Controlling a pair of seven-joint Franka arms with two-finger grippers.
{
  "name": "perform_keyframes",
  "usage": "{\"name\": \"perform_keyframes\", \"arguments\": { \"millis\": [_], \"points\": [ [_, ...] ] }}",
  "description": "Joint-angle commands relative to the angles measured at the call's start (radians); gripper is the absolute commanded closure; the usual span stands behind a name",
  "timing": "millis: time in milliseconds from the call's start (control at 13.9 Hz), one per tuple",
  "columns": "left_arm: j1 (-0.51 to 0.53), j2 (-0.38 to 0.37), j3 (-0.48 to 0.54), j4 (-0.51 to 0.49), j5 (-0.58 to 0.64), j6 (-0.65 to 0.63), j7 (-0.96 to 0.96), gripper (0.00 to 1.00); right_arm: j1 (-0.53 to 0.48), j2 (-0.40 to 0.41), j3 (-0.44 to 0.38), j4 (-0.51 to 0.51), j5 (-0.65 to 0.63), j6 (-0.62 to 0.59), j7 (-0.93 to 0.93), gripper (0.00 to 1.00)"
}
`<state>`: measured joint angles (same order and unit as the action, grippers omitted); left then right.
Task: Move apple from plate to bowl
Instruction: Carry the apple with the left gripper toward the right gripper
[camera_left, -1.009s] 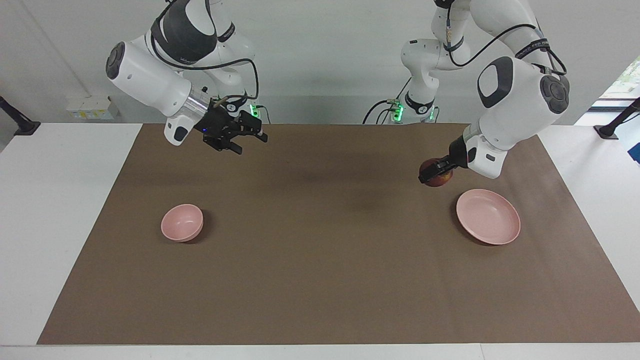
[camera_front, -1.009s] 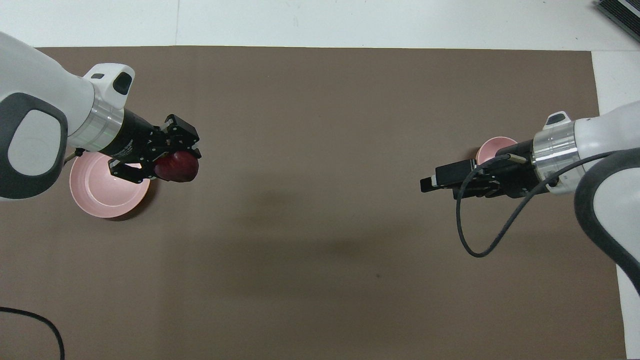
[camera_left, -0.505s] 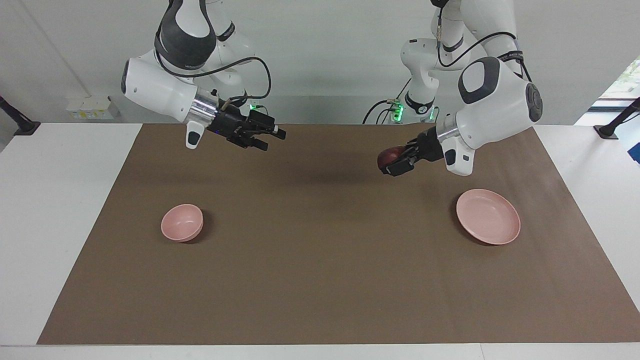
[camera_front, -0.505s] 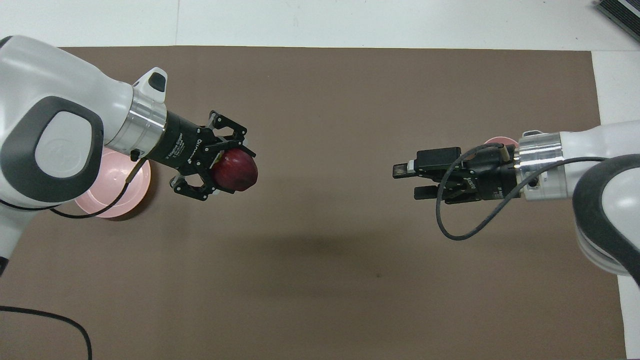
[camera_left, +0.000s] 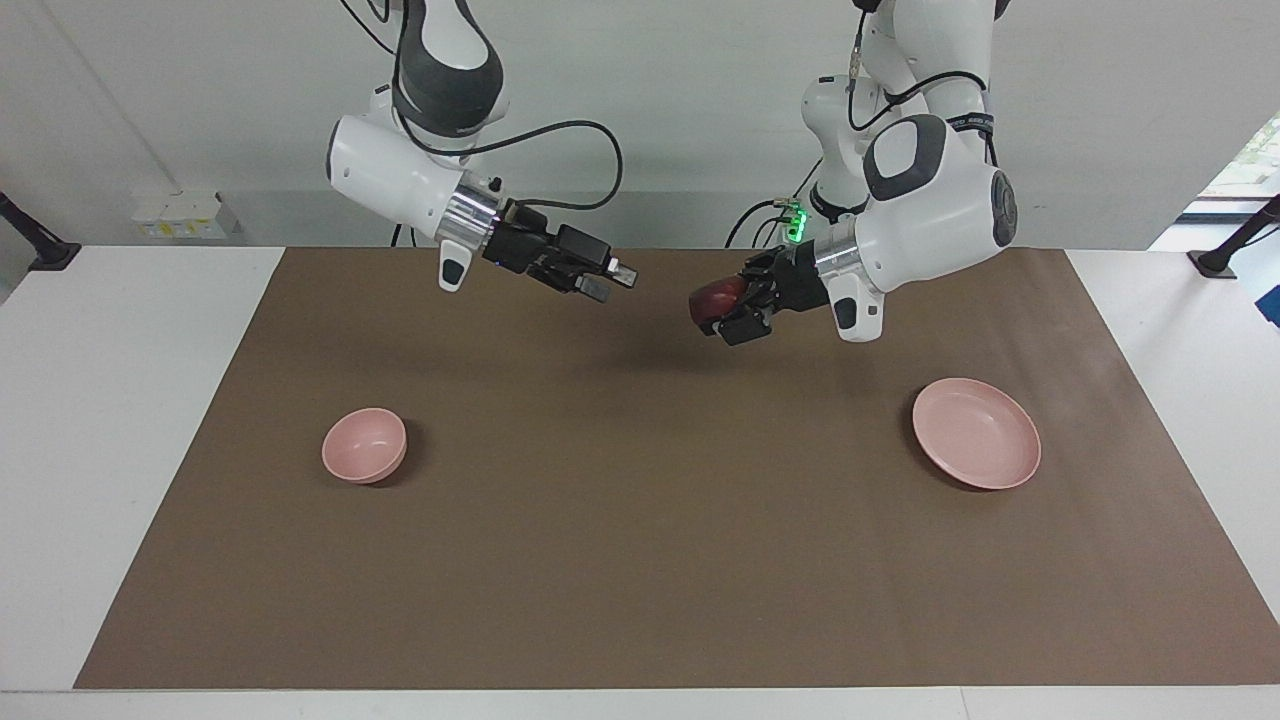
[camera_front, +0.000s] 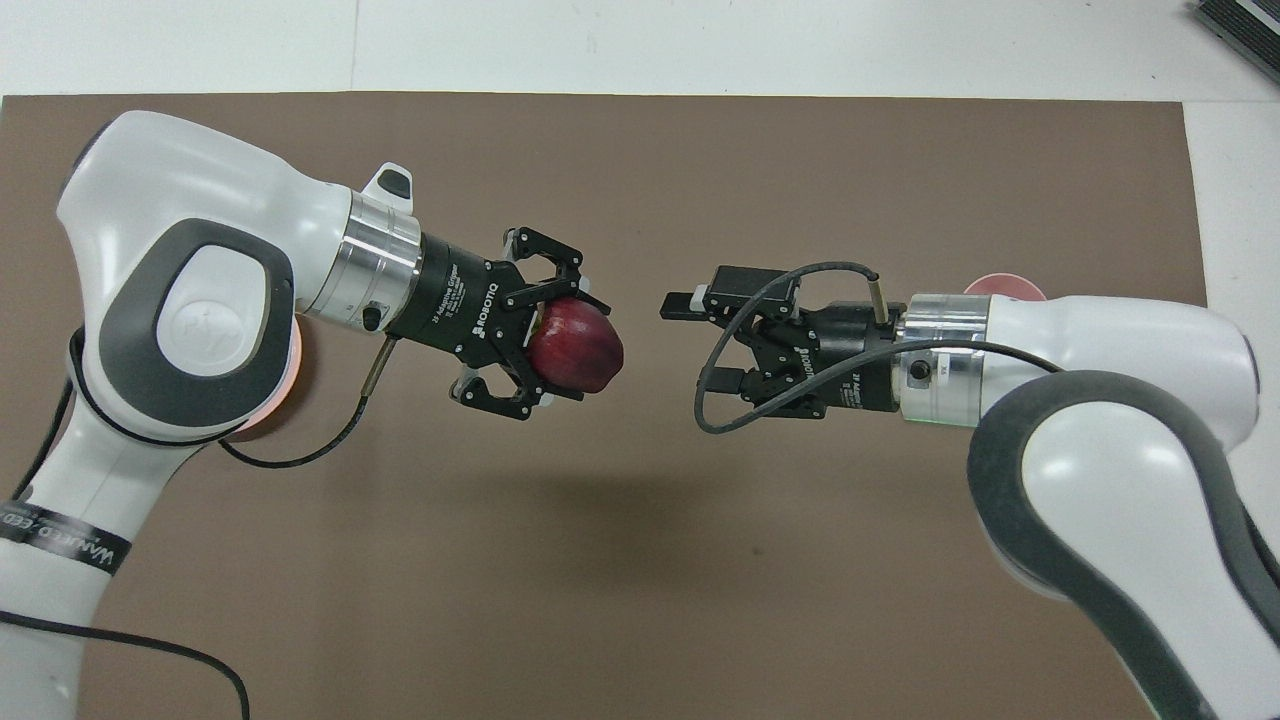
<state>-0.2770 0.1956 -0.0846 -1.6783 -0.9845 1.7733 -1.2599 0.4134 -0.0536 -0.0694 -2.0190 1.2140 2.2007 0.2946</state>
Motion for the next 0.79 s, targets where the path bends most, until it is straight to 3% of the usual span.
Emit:
{"name": "perform_keyframes", "arguments": {
  "millis": [0, 144, 361, 721],
  "points": [
    [0.024, -0.027, 0.006, -0.084, -0.176, -0.067, -0.010, 1.00, -0.007, -0.029, -0.003, -0.055, 0.028, 0.007, -0.070, 0.00],
    [0.024, -0.030, 0.005, -0.130, -0.242, -0.095, -0.012, 1.00, -0.008, -0.032, -0.003, -0.072, 0.048, 0.005, -0.144, 0.00],
    [0.025, -0.024, 0.005, -0.143, -0.308, -0.164, -0.058, 1.00, -0.005, -0.032, -0.003, -0.107, 0.189, 0.010, -0.268, 0.00],
    [0.010, -0.028, 0.005, -0.185, -0.420, -0.115, -0.061, 1.00, 0.031, -0.063, -0.001, -0.145, 0.229, 0.019, -0.275, 0.00]
  ]
}}
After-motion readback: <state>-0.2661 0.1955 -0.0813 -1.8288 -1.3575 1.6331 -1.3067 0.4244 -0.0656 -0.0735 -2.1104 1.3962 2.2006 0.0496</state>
